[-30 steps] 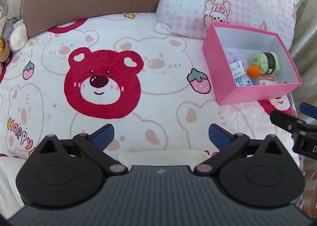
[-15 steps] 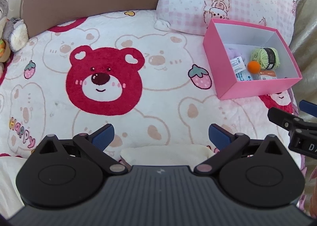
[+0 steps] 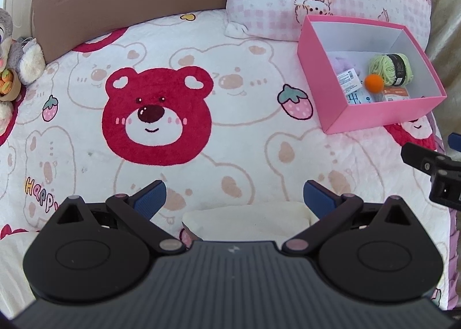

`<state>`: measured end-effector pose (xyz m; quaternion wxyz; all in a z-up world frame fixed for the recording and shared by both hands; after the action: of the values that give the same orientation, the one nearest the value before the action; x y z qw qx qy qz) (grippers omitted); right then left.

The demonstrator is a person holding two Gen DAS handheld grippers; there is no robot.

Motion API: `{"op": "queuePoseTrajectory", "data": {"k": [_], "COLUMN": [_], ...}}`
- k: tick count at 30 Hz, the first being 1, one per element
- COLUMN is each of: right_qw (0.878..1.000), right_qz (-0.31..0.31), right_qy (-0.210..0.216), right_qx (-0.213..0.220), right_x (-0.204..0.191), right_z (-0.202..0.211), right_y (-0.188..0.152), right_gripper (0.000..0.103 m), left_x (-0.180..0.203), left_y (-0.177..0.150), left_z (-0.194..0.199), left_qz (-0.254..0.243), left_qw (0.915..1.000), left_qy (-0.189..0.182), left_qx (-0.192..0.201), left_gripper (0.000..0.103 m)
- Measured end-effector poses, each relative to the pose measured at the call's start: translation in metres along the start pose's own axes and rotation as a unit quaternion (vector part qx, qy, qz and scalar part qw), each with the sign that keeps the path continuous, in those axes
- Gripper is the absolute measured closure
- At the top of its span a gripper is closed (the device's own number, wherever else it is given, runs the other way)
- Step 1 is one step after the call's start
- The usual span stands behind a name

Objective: Organize objects

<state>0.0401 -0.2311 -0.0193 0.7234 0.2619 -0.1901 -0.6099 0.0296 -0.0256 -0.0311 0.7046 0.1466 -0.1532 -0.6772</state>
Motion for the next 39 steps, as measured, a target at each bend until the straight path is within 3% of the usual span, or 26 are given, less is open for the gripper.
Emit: {"op": "queuePoseTrajectory", "data": {"k": [14,21,39], "right_qw": [1.0,0.999,1.0], "right_qz": [0.003,0.014,0.012], "right_qy": [0.023,0.028,0.024], "right_qx": [0.003,0.008,0.014], "right_x": [-0.011,-0.019,-0.015], "right_z": [0.0,0.004,0.011], "right_y": [-0.002,-0.001,-0.003], "right_gripper": [0.005,0.005,0.005], "left_x": [-0.004,-0.01,-0.011], "left_y": [0.007,0.008,0.008], "left_z": [0.001,-0.007,-0.003], "left_qz": [0.007,0.014,0.007], "left_qw": [0.9998,0.9999,0.9999], "left_qy": [-0.013,0.001,0.014], "left_qx": [0.013,-0.002,0.001], "left_gripper": [0.0,0.0,0.0]}}
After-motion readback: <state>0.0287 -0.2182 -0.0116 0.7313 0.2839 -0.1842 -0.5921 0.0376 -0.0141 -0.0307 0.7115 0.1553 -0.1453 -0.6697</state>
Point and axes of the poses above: each gripper's, at about its wrist camera, not at the fingertips, and z roughly against the way its jaws point, x to its right, y to its top, the point moved 7 cm from there along -z, roughly the way its jaws point, and after that the axes turned 3 degrees about -x, right-handed, at the moved point
